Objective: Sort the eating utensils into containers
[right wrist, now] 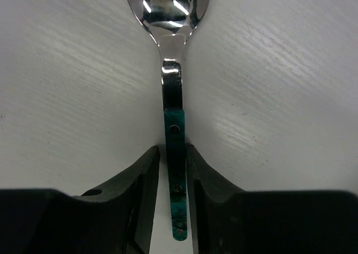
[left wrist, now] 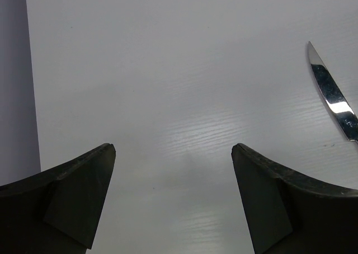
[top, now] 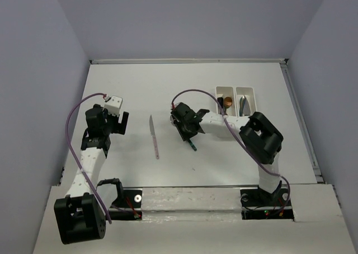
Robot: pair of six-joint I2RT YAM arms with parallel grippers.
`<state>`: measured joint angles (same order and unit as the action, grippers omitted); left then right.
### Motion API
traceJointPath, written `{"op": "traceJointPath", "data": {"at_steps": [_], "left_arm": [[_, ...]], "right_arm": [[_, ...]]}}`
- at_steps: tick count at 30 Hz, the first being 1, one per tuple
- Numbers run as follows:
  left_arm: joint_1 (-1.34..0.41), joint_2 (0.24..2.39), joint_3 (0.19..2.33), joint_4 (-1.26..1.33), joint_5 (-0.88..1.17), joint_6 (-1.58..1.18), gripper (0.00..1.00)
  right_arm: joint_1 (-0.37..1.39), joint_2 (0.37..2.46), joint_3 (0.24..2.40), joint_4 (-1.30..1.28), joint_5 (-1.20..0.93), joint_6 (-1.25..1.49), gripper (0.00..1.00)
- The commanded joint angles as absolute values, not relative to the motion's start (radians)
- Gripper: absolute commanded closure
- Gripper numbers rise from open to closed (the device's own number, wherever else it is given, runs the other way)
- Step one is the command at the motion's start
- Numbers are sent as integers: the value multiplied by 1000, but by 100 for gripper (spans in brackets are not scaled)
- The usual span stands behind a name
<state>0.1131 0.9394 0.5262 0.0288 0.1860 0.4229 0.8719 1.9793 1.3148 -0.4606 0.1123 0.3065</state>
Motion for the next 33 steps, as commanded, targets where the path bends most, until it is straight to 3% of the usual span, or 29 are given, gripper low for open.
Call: {"op": "traceJointPath", "data": {"at_steps": [1, 2, 6, 11, 15, 24, 33], "left_arm": [[117, 931, 515, 72, 172, 433, 1], [117, 928, 512, 72, 172, 433, 1], [117, 927, 512, 74, 173, 436, 1], [117, 936, 515, 74, 172, 434, 1], [117, 917, 511, 74, 176, 436, 1], [117, 913, 508, 72, 183, 439, 1], [117, 917, 512, 71, 209, 446, 1]], "right_arm": [[877, 2157, 1282, -571, 95, 310, 78], [877, 2158, 1290, -569, 109, 310, 100], [877, 2054, 1299, -542, 205, 301, 100], [877, 1643, 1226, -358, 310, 246, 100], [796, 1502, 1213, -339, 397, 235, 100], [514, 1477, 1121, -364, 410, 275, 100], [443, 1632, 1152, -338, 402, 270, 100]]}}
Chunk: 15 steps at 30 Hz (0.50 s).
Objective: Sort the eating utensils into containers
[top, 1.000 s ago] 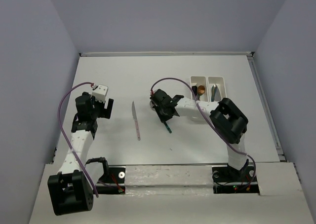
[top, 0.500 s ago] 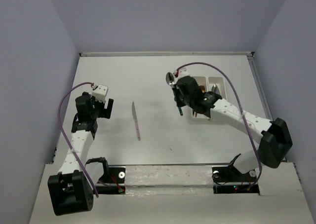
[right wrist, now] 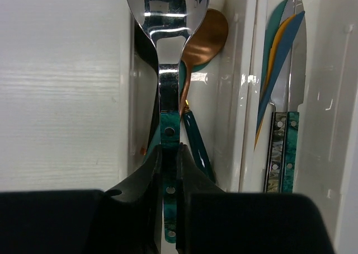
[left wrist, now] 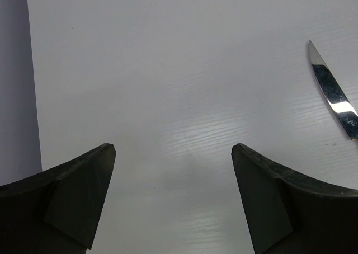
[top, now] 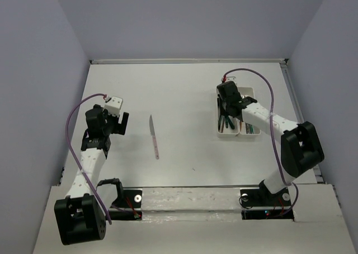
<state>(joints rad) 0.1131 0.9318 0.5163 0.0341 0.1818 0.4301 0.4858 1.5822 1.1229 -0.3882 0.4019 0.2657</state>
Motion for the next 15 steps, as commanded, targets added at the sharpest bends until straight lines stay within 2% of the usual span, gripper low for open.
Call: {"op": "traceJointPath", "data": {"at_steps": [1, 3, 4, 7, 8, 10, 11, 15], "left_arm": [[117, 925, 517, 61, 221, 445, 1], [111, 942, 563, 25, 270, 442, 2], [86, 965, 587, -32, 282, 437, 3], [-7, 1023, 681, -154, 276, 451, 7], [-146, 1038, 696, -176, 188, 451, 7], [-324, 1092, 729, -234, 112, 460, 7], [-366, 1110, 736, -247, 63, 459, 5], [-437, 1228, 787, -291, 46, 401, 3]], "right_arm": [[433, 1649, 1155, -333, 390, 270, 100], [433, 1696, 1170, -334, 377, 268, 100], [433, 1706, 1175, -340, 361, 267, 86], [433, 1718, 1183, -353, 348, 278, 59], [433, 1715, 1180, -356, 351, 279, 47], [433, 1697, 1177, -365, 356, 284, 40], [433, 1691, 1177, -368, 360, 284, 39], [433, 1672, 1187, -400, 365, 282, 37]]}}
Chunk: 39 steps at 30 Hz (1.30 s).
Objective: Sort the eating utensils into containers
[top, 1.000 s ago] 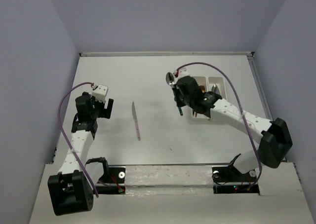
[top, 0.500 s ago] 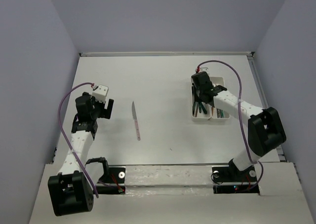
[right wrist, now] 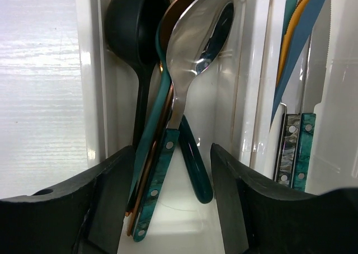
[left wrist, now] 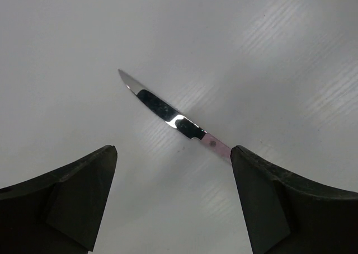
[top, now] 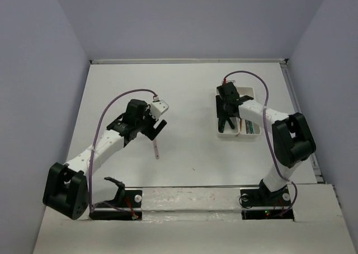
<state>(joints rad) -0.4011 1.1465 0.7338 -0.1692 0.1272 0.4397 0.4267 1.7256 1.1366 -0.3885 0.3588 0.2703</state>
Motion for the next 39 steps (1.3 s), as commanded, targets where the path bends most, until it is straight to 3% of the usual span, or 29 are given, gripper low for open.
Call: {"op": "traceJointPath", "data": {"at_steps": [1, 10, 14, 25, 32, 35, 38, 39], "left_arm": [[-437, 1245, 799, -293, 52, 358, 2], [-419, 1391, 1000, -373, 161, -115, 1], [-417, 1394, 887, -330, 101, -172, 1], [-420, 1499, 868, -316, 129, -209, 5], [-420, 1640, 884, -336, 129, -210, 26], [-419, 1663, 887, -337, 133, -209, 40], [-414, 1703, 888, -337, 150, -203, 64], [-404, 1715, 891, -336, 164, -201, 77]], "right_arm": [[433, 1666, 1193, -413, 364, 279, 37], [433, 1628, 1190, -436, 359, 293, 37], [433, 1603, 1152, -437, 380, 293, 37], [433, 1580, 1106, -443, 385, 310, 37], [433, 1563, 1085, -443, 406, 295, 37], [433, 1566, 1094, -443, 411, 288, 37], [433, 1577, 1109, -443, 410, 285, 37], [433, 1577, 1114, -445, 405, 284, 37]]}}
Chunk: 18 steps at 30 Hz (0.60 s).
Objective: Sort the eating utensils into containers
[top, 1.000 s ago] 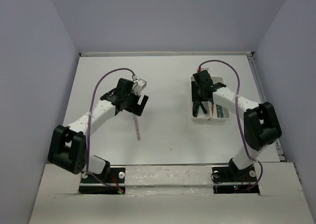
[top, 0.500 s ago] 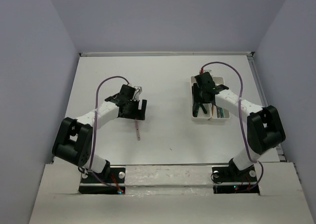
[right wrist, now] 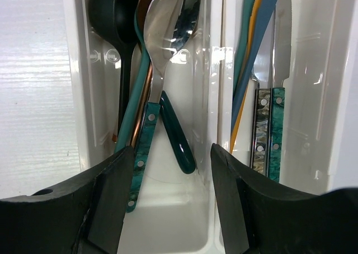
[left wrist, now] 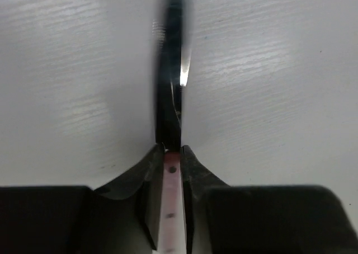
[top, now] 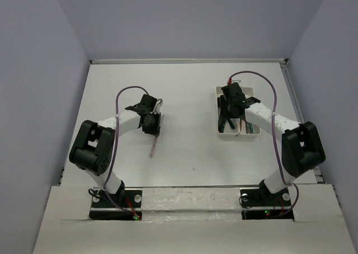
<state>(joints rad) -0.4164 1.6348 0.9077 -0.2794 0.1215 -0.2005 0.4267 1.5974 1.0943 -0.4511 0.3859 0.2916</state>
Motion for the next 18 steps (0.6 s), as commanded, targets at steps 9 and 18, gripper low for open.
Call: {"op": "traceJointPath", "data": {"at_steps": [9, 18], "left_arm": [[-325, 1809, 910, -318, 322, -141, 100], [-298, 1740, 902, -307, 457, -80, 100]], "right_arm": [[433, 1554, 1127, -446, 397, 272, 37], [433, 1525, 1141, -449, 374, 253, 38]]}}
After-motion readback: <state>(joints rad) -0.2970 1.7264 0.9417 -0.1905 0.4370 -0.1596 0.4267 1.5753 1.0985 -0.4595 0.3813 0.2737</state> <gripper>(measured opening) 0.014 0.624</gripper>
